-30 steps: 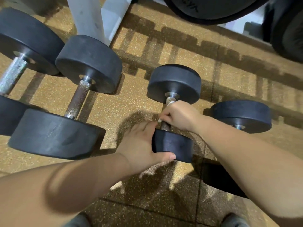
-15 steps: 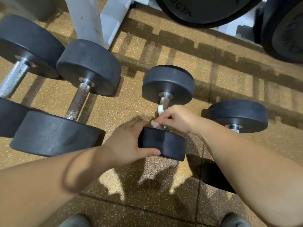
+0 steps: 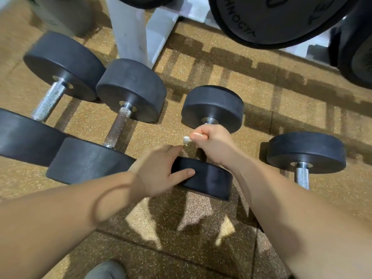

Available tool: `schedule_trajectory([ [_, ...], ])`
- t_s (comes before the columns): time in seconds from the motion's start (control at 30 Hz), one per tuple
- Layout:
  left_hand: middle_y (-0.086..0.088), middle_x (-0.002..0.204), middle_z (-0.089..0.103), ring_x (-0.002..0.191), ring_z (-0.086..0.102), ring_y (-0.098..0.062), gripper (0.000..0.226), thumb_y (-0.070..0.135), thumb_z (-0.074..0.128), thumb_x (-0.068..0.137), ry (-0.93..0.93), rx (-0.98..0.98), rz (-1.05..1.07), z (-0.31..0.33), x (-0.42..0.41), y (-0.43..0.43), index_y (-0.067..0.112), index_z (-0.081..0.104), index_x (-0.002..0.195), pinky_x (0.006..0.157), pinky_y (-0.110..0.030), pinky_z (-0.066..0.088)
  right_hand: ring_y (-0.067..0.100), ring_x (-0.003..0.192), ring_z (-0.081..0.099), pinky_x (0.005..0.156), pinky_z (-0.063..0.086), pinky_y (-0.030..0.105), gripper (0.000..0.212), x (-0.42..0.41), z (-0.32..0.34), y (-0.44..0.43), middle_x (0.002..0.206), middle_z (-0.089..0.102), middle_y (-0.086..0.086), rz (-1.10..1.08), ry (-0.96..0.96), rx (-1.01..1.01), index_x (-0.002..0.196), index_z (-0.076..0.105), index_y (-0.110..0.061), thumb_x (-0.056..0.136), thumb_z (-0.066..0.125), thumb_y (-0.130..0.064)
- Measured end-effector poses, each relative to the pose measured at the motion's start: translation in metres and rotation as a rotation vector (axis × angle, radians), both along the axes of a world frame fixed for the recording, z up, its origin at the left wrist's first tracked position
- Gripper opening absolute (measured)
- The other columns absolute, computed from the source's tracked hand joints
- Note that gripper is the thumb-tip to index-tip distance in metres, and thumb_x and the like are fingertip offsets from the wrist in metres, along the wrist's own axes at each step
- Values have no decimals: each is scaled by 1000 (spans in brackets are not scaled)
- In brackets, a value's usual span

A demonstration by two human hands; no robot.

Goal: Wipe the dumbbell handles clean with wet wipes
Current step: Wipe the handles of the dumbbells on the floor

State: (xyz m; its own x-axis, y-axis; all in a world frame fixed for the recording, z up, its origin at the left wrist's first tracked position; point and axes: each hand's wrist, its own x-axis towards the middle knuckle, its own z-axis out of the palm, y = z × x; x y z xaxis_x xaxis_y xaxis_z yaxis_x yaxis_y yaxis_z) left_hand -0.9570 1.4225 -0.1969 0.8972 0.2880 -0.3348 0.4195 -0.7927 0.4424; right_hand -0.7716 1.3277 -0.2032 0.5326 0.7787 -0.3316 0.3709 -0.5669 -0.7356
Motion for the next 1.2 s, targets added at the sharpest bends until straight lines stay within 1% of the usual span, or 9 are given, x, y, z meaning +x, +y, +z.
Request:
schedule_trajectory([
  [0.1,-2,100,67,96,61,-27,78,77,28,91,-120,155,36,10,-16,27,13,64,117,86,-46,50,12,77,61,68,50,32,24,-18,18,25,80,65,-6,37,11,-4,84,68,-25,82,76,-47],
  [0.3,-6,92,64,89,57,-32,56,62,31,93,-83,413,305,18,-78,87,17,64,98,80,-46,49,10,78,58,65,42,32,24,-53,31,83,85,62,-6,187,43,-27,85,60,-29,93,60,-51],
  [0.43,-7,107,65,104,58,-31,82,84,30,84,6,314,568,5,-111,108,16,65,113,86,-44,51,6,70,56,57,39,25,6,-81,24,120,86,58,-8,253,106,-31,100,56,-33,97,56,-38],
  [0.57,-7,129,60,123,52,-30,103,94,32,73,23,171,661,3,-115,112,16,54,137,98,-42,47,9,71,57,63,41,26,24,-100,4,157,81,57,-11,236,45,27,107,50,-33,90,68,-33],
  [0.73,-5,121,61,119,53,-29,105,93,31,69,-9,153,671,1,-117,115,16,53,137,97,-41,48,19,101,60,83,43,25,24,-105,-18,181,107,66,-2,270,-256,17,110,72,-22,92,63,-36],
  [0.87,-4,116,62,116,55,-27,99,90,35,73,-32,157,674,-1,-118,115,15,56,135,95,-40,50,21,110,59,86,36,10,28,-107,-36,171,117,64,5,394,-213,82,122,70,-15,99,57,-25],
  [1.03,-4,123,62,121,53,-26,94,87,40,77,-19,152,670,0,-119,114,15,56,135,100,-40,47,21,110,56,97,44,33,25,-97,-38,195,120,61,2,370,-310,38,114,74,-28,96,59,-36],
  [1.1,-4,126,61,123,52,-26,96,87,40,76,-14,151,675,1,-118,113,16,55,138,101,-39,46,22,106,56,93,45,34,26,-101,-37,199,117,61,3,321,-350,17,111,73,-24,98,54,-35],
  [1.2,-3,122,62,121,53,-27,96,88,40,75,-10,151,682,1,-117,112,16,56,137,99,-39,46,21,90,59,81,48,35,25,-114,-40,184,93,65,3,399,-413,114,93,77,-18,99,55,-29],
])
